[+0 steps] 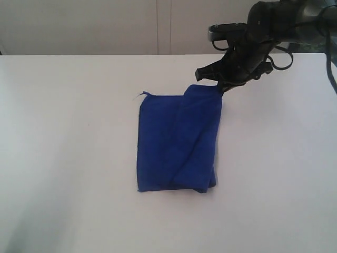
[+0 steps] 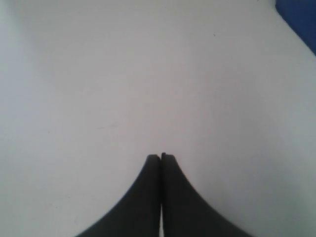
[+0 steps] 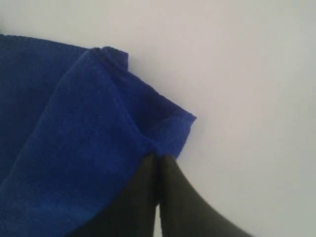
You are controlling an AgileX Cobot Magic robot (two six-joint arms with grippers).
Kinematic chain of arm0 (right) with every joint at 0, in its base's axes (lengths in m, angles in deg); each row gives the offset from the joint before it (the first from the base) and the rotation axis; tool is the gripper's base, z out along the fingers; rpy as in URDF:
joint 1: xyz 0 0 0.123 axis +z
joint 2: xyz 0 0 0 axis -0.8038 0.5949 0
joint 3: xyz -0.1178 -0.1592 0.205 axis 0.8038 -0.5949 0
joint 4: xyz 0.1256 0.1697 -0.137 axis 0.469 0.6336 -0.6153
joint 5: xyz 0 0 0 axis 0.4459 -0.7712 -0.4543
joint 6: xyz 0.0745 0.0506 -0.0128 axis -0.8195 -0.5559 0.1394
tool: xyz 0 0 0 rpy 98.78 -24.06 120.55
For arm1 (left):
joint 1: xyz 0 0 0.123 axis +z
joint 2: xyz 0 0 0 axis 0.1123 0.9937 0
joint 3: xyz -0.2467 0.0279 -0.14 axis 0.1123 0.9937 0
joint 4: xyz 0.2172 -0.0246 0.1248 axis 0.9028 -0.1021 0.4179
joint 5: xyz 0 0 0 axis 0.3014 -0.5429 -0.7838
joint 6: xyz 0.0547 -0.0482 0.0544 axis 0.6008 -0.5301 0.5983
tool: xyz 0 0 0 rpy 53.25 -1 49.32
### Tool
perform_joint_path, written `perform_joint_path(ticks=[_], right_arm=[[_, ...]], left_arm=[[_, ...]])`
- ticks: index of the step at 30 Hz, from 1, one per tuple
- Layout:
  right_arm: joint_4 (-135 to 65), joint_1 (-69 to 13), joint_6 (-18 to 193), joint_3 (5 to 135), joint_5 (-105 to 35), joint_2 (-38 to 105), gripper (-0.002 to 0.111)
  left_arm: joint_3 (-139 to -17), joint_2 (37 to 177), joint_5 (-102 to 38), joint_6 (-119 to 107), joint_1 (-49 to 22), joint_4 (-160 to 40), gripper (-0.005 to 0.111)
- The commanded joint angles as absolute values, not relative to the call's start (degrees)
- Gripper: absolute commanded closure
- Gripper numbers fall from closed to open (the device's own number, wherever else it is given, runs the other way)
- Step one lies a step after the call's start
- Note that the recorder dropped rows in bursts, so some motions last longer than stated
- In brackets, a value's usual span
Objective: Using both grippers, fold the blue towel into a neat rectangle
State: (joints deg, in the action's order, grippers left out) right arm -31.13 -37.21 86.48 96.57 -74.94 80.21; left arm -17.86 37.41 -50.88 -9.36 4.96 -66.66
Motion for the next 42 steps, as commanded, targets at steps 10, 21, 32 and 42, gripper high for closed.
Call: perform_joint_path(ticks=[10, 21, 32, 42], right_arm=[[-28.3, -37.6, 87.0, 96.7, -76.2, 79.6, 0.108], [-28.3, -37.6, 87.0, 96.7, -77.0, 79.6, 0.108], [-28.2, -37.6, 87.0, 96.7, -78.6, 79.4, 0.108], [-20.5, -38.7, 90.4, 98.3, -81.3, 77.9, 0.108]], left_arm=[[-17.5, 37.2, -25.7, -8.5, 5.1, -66.6, 0.107], [-18.3, 38.7, -30.4, -16.4, 5.1, -71.8, 0.107], [-40.0, 63.7, -50.6, -16.9, 5.1, -71.1, 0.107], [-60.3, 99.0, -58.9, -7.9, 5.1, -73.8, 0.107]])
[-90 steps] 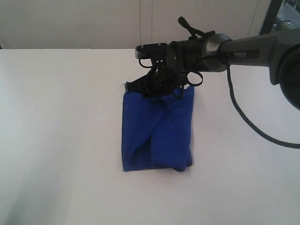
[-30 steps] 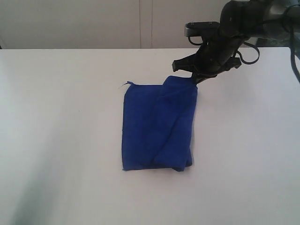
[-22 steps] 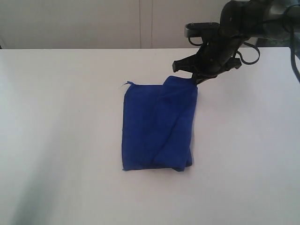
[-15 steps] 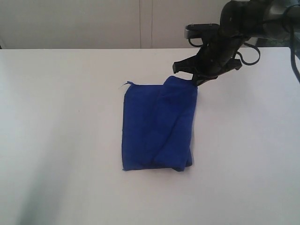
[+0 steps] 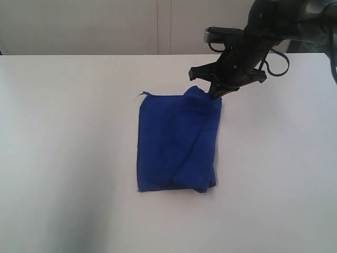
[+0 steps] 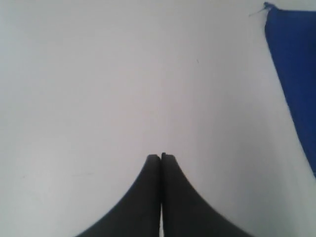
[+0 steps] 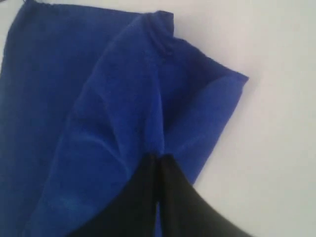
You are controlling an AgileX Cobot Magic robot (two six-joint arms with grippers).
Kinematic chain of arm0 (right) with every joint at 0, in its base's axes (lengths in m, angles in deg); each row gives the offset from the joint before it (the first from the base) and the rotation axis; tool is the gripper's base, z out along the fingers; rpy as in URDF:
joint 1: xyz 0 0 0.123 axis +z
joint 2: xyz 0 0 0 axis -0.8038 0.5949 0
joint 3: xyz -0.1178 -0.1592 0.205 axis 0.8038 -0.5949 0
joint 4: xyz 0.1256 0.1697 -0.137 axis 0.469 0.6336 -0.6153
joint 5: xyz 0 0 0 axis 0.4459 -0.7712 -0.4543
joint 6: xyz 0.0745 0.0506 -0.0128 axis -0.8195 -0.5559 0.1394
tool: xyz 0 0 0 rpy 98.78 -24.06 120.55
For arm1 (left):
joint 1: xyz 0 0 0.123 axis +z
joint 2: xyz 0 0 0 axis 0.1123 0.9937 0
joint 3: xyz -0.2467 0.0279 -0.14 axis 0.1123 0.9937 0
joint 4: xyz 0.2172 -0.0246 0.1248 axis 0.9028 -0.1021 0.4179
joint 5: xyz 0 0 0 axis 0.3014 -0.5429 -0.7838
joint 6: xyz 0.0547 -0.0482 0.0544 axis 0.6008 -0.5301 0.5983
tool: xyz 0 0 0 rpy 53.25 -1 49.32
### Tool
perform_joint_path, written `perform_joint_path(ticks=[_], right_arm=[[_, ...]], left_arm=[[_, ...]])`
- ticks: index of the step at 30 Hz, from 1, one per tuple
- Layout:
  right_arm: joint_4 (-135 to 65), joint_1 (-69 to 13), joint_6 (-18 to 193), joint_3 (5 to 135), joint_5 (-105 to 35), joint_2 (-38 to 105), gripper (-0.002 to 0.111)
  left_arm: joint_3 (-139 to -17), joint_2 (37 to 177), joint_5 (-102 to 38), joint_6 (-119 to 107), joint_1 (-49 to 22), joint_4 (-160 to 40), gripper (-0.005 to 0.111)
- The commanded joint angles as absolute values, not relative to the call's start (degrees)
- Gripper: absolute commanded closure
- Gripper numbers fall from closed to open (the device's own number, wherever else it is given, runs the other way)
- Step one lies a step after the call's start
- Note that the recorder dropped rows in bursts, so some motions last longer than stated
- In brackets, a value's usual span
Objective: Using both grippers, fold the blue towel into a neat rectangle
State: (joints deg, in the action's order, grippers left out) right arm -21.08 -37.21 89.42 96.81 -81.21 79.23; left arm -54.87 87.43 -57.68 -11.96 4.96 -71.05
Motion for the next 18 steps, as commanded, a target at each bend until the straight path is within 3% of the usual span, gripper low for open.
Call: perform_joint_path(ticks=[1, 11, 18], right_arm=[[-20.5, -39.3, 90.4, 98.8, -81.5, 77.9, 0.108], [-20.9, -43.8, 90.5, 99.6, -80.9, 78.4, 0.108], [-20.9, -43.8, 90.8, 99.6, -80.4, 78.4, 0.108]], left_arm=[[-61.8, 102.9, -58.5, -6.2, 5.1, -75.0, 0.107], [-81.8, 135.6, -57.2, 25.1, 0.3, -111.5, 0.107], [-101.2, 153.2, -57.4, 25.7, -6.2, -112.6, 0.107]])
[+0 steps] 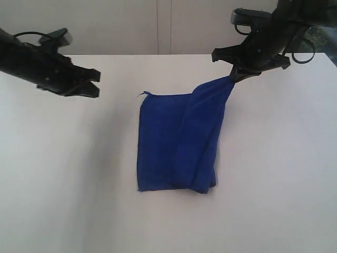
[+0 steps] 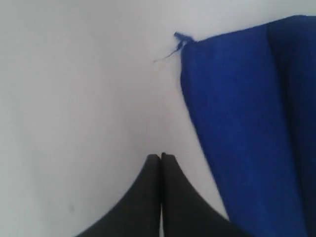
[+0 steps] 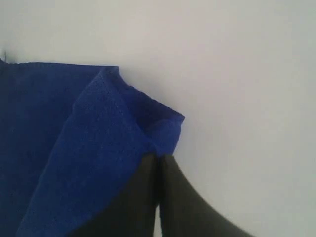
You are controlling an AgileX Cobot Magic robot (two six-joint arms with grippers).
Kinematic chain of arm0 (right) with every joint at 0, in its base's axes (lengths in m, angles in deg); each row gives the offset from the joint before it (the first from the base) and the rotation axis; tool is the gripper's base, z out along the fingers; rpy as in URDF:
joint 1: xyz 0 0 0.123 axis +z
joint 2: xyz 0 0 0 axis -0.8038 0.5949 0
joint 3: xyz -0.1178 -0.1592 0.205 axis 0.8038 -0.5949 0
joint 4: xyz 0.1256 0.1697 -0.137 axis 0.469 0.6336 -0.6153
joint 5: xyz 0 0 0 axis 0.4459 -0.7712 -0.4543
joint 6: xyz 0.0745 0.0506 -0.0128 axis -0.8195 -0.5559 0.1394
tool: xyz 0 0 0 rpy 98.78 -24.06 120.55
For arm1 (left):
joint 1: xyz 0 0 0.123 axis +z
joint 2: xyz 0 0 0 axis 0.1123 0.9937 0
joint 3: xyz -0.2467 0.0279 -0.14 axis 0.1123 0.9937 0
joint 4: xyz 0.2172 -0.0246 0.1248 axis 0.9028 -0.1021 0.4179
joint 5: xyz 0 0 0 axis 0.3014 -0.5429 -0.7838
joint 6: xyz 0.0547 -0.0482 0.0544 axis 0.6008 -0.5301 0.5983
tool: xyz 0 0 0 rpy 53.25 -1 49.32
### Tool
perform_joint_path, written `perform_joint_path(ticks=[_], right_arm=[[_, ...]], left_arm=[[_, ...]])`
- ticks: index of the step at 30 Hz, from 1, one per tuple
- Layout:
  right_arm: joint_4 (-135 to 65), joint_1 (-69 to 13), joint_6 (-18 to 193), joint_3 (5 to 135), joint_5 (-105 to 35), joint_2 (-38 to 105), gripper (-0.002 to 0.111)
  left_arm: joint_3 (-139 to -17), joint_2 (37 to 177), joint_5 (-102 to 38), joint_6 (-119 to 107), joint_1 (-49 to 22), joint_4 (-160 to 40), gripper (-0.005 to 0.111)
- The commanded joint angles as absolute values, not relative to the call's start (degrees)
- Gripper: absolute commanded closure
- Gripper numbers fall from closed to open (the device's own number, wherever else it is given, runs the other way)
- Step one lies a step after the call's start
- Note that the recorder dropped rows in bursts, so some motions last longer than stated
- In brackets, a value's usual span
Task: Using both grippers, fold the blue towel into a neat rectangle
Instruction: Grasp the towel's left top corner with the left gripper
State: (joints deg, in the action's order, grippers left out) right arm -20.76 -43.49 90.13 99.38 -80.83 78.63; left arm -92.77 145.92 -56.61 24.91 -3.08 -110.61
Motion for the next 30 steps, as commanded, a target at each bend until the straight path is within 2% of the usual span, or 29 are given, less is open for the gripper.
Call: perform_joint_path(ticks=[1, 8, 14, 18, 30], right_arm=[[-20.9, -43.8, 90.8, 99.6, -80.4, 78.4, 0.108], [-20.9, -43.8, 90.8, 99.6, -80.4, 78.4, 0.108], [-20.9, -43.8, 90.8, 99.6, -80.8, 78.4, 0.108], [-20.9, -43.8, 90.8, 99.6, -80.9, 78.4, 0.108], [-20.9, -43.8, 90.8, 99.6, -80.5, 78.4, 0.108]], left_arm=[[-103.9, 155.4, -57.4, 25.7, -7.1, -113.0, 0.107], [-116.3, 165.6, -54.2, 25.7, -12.3, -112.7, 0.104], [-120.6, 169.1, -51.4, 26.8, -14.2, -112.1, 0.078], [-121.0, 170.3, -50.2, 29.0, -14.3, -111.7, 0.065], [-121.0, 172.4, -50.3, 29.1, -14.3, -110.8, 0.063]])
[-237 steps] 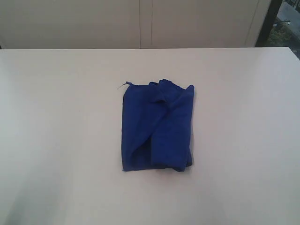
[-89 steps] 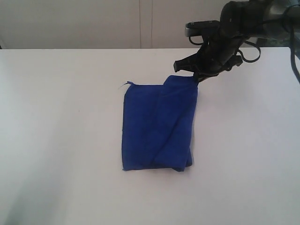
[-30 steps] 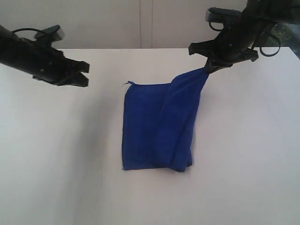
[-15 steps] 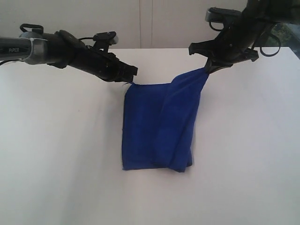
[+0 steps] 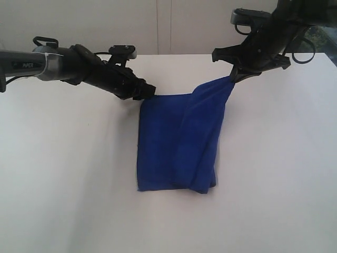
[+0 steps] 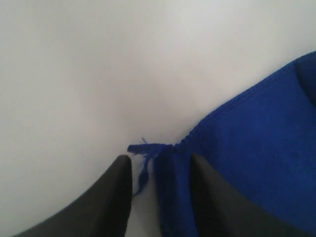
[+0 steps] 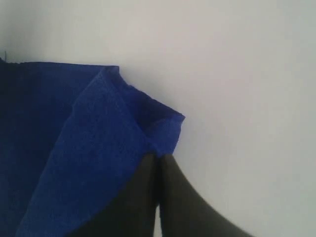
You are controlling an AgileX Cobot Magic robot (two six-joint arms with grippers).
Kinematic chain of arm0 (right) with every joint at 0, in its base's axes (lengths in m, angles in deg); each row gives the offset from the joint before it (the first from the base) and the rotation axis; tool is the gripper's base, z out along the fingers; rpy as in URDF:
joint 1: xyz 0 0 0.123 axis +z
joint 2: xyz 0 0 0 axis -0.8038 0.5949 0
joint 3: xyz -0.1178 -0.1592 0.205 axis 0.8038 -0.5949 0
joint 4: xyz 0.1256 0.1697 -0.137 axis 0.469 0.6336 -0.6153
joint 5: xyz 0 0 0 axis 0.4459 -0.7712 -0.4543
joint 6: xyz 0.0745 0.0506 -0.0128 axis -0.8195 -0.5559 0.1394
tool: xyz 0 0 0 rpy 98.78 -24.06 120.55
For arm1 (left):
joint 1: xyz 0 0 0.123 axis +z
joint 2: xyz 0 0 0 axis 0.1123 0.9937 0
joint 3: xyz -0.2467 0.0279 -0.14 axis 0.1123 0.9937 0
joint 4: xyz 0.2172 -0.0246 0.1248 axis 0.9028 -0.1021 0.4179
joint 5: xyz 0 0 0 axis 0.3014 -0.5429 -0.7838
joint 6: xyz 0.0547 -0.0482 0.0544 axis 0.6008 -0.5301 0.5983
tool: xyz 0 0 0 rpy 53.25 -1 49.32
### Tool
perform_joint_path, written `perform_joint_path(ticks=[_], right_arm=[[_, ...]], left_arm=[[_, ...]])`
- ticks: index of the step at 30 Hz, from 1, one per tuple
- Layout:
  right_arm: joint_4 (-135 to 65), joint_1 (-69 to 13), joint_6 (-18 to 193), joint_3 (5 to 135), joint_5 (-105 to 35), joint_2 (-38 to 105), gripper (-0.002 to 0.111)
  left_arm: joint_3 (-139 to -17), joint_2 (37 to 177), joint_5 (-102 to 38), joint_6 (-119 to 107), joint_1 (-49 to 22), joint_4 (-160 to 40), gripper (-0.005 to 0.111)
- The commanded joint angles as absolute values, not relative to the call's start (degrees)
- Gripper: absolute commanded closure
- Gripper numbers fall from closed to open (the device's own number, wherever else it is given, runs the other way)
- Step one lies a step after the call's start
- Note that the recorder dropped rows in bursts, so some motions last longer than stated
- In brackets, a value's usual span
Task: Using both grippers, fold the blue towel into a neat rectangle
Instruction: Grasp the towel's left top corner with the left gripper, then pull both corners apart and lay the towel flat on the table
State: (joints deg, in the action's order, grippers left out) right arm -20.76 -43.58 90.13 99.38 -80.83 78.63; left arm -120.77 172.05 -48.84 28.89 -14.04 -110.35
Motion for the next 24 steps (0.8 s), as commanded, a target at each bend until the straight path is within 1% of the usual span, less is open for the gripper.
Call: perform_joint_path(ticks=[1, 9, 11, 13, 20, 24], right_arm=[[-20.9, -43.8, 90.8, 99.6, -80.5, 78.4, 0.108], [-20.9, -43.8, 90.8, 99.6, -80.5, 78.4, 0.108], [-20.9, -43.8, 90.8, 99.6, -80.5, 78.4, 0.108], [-20.9, -43.8, 90.8, 99.6, -80.5, 78.4, 0.108], [-20.9, -43.8, 90.8, 99.6, -80.4, 78.4, 0.108], [-20.9, -43.8, 90.8, 99.6, -80.0, 78.4, 0.108]], left_arm=[[-121.0, 172.5, -50.4, 29.1, -14.3, -110.8, 0.063], [-121.0, 172.6, -51.2, 29.1, -14.6, -111.0, 0.063], [-121.0, 172.6, -51.2, 29.1, -14.8, -110.9, 0.066], [-121.0, 172.6, -51.2, 29.1, -14.9, -110.9, 0.073], [-121.0, 172.6, -51.1, 29.1, -14.9, -108.6, 0.106], [-121.0, 171.8, -51.6, 29.3, -14.7, -108.4, 0.107]])
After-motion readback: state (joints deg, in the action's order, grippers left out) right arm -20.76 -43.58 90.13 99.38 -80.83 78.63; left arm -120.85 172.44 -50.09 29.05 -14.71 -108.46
